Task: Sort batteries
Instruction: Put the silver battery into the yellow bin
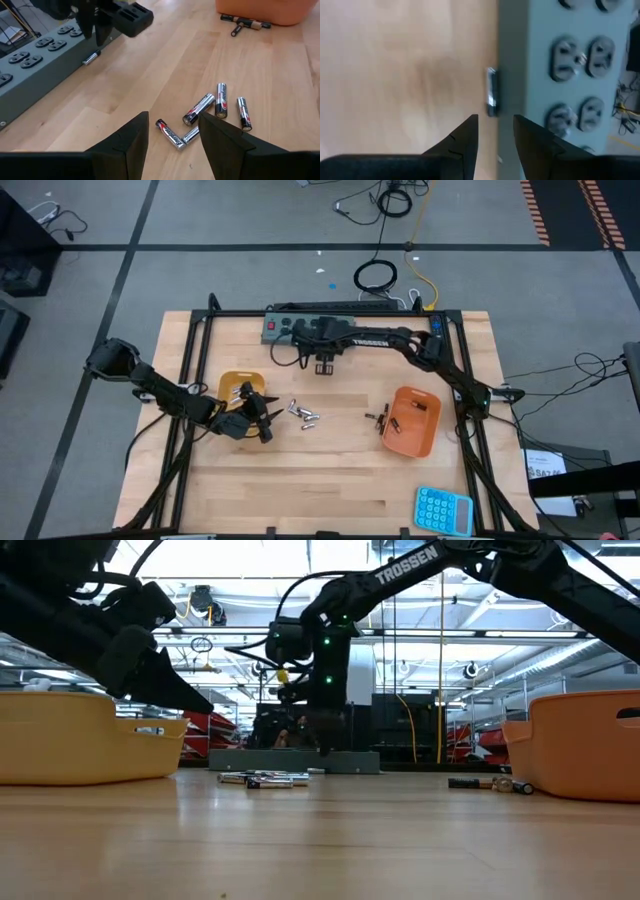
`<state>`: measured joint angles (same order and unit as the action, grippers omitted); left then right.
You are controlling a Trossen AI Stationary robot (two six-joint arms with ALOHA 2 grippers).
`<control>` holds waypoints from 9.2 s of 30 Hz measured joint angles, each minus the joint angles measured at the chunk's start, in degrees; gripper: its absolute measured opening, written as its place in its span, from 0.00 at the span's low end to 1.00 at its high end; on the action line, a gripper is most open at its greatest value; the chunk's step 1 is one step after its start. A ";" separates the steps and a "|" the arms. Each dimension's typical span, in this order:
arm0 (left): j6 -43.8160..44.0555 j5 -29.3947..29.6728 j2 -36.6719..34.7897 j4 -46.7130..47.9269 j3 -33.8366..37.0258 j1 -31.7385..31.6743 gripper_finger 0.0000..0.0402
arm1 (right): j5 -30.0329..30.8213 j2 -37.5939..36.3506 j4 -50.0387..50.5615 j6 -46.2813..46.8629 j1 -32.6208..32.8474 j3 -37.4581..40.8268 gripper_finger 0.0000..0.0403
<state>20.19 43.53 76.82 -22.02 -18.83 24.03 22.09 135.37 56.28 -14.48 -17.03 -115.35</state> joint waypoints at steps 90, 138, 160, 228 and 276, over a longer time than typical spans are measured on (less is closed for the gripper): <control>-1.45 -1.31 0.00 -0.63 -0.02 0.11 0.45 | 5.97 3.47 8.53 -32.31 -0.29 -3.22 0.28; 3.54 -1.54 0.00 -1.49 -0.01 1.02 0.45 | -2.15 3.91 -6.64 -92.86 -2.97 -2.93 0.28; 3.49 -1.73 0.00 -1.40 0.00 1.22 0.45 | 2.36 2.44 -2.91 -81.94 0.54 -1.46 0.28; -0.04 3.49 0.02 -5.10 -0.09 2.67 0.45 | 7.52 -27.13 -22.11 65.16 5.72 40.26 0.28; -34.29 -47.04 18.03 22.86 -31.07 -32.66 0.45 | 35.21 -25.47 -20.75 60.62 41.89 40.24 0.28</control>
<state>-14.10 -3.51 94.84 0.84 -49.90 -8.63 57.29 109.91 35.53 46.14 24.86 -75.11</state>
